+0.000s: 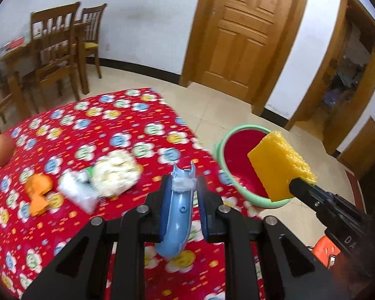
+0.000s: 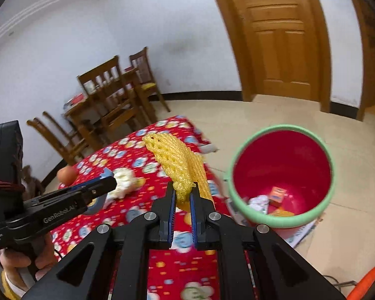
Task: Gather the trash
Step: 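Carry the foam net in the right gripper over the bin while the left holds the scoop, then open both grippers to drop the foam net and blue scoop into the bin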
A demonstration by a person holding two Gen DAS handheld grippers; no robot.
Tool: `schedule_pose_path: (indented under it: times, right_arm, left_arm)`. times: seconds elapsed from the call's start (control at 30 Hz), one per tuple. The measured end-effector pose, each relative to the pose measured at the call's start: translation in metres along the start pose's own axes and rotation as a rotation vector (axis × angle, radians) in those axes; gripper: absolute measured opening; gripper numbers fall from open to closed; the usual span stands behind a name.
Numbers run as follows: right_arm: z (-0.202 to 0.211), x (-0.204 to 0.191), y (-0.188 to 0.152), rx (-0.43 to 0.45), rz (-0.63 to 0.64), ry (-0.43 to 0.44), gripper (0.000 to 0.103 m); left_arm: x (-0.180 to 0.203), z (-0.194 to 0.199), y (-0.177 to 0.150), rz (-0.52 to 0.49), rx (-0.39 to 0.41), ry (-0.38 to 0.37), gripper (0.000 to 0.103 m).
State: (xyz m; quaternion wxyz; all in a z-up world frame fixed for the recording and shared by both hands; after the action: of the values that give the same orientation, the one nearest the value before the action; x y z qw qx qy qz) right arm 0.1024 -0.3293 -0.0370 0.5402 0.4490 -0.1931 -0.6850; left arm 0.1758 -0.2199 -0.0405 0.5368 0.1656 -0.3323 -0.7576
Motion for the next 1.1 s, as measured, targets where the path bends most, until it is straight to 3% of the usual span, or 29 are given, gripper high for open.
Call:
schedule_pose_path:
  times: [0.4,0.77,0.93,1.1]
  right_arm:
    - [0.002,0.091,-0.002,0.004,-0.131,-0.121,0.01]
    - [-0.013,0.154,-0.011,-0.019,-0.222,-0.203,0.013]
    - [-0.019,0.167,-0.014,-0.028,-0.265,-0.196,0.025]
    - [-0.019,0.177,-0.016,-0.022,-0.288,-0.196,0.028]
  left_arm:
    - [0.088,-0.05,0.01,-0.113,-0.043,-0.086,0.02]
    - [0.135,-0.103,0.008,-0.164,-0.101,-0.126,0.02]
    - [0.147,-0.122,0.006,-0.186,-0.122,-0.136,0.02]
    - [0.154,-0.133,0.006,-0.201,-0.123,-0.141,0.02]
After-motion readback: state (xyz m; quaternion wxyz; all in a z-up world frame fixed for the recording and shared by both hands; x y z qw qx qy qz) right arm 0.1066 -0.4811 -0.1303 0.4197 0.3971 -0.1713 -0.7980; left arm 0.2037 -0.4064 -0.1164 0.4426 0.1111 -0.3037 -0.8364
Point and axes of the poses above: each gripper's, at about its wrist camera, not at the fingertips, and z roughly against the way its jaws point, x to its right, y to its top, the point moved 9 cm from there along -z, roughly the way its jaws point, and after that the axes turned 8 degrees about y, right-handed, at the moved point
